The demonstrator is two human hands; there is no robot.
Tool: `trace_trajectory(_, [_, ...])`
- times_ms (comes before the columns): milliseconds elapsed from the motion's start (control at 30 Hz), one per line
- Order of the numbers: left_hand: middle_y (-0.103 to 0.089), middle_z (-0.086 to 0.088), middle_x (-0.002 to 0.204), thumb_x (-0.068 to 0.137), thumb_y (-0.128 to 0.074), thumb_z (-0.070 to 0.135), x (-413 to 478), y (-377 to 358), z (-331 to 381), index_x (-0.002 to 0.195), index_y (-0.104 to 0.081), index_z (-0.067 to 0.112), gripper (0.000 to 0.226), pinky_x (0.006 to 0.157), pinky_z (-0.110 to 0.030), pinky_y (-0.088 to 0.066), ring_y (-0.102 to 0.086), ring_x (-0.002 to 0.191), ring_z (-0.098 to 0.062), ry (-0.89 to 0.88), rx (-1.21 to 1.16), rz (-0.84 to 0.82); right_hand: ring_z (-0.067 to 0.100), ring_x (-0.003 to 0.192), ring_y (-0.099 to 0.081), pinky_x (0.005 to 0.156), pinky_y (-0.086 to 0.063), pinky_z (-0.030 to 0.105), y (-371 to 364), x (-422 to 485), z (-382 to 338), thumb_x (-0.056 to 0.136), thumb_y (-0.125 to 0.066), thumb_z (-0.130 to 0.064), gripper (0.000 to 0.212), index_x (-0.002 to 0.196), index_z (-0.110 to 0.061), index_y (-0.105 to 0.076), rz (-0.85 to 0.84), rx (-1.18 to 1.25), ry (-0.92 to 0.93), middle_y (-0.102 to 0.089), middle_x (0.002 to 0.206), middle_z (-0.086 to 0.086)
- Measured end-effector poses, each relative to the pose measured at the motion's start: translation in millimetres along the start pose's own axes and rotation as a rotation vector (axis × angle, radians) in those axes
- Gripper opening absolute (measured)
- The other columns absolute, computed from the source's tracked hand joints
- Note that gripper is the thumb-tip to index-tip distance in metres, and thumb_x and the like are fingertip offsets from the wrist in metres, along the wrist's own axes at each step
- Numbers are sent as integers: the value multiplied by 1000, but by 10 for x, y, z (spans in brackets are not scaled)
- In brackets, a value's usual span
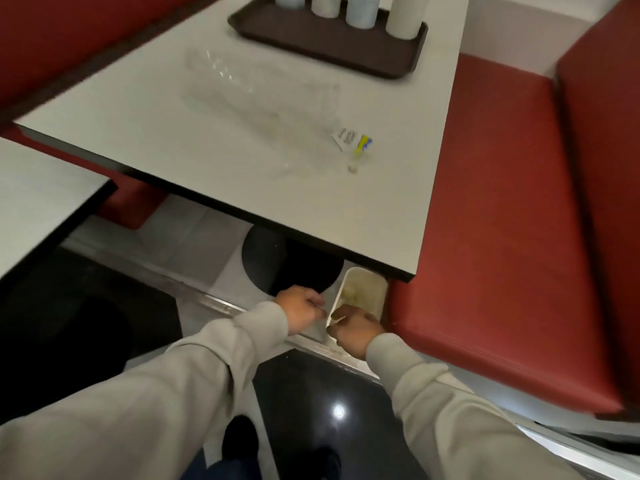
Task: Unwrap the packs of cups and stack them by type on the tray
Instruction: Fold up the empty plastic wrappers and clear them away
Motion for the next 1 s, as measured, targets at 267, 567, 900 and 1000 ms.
trace_trajectory(267, [-71, 1, 111, 88, -67, 26, -902, 873, 727, 122, -68, 20, 35, 82, -23, -52, -66, 94, -10, -72, 141, -48, 18, 94, -68, 86, -53, 31, 624, -1029, -915, 89, -60, -37, 27, 113, -27, -66, -92, -157, 235, -71, 108, 2])
trace_trajectory(567, [-70, -3, 106, 92, -66, 16, -1482, 1822, 1346, 113, -66, 15, 21, 80, -28, -55, -70, 97, -17, -138, -91, 153, 20, 92, -73, 79, -60, 30, 1486, -1580, -1776, 91, -65, -21, 18, 106, -13, -68, -35, 61, 454, -71, 103, 7])
trace_trajectory(900, [-72, -4, 105, 91, -67, 16, -1713, 2508, 1664, 111, -68, 13, 20, 90, -37, -58, -71, 96, -17, -249, -221, 416, 19, 81, -75, 79, -61, 35, 2218, -1689, -2367, 88, -64, -16, 12, 99, -14, -69, 158, 160, 633, -74, 99, 8])
trace_trajectory(1000, [-72, -4, 105, 90, -68, 16, -1594, 2708, 1619, 111, -69, 14, 21, 90, -38, -58, -71, 95, -17, -239, -227, 465, 19, 80, -75, 76, -61, 33, 2284, -1590, -2508, 88, -64, -16, 11, 98, -14, -69, 181, 145, 647, -74, 97, 7])
Point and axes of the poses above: each hand's wrist, its own x-axis towards the middle knuckle, its own y-axis out of the back of the hand, z = x × y, the point moved 3 cm from there along x, towards the middle knuckle
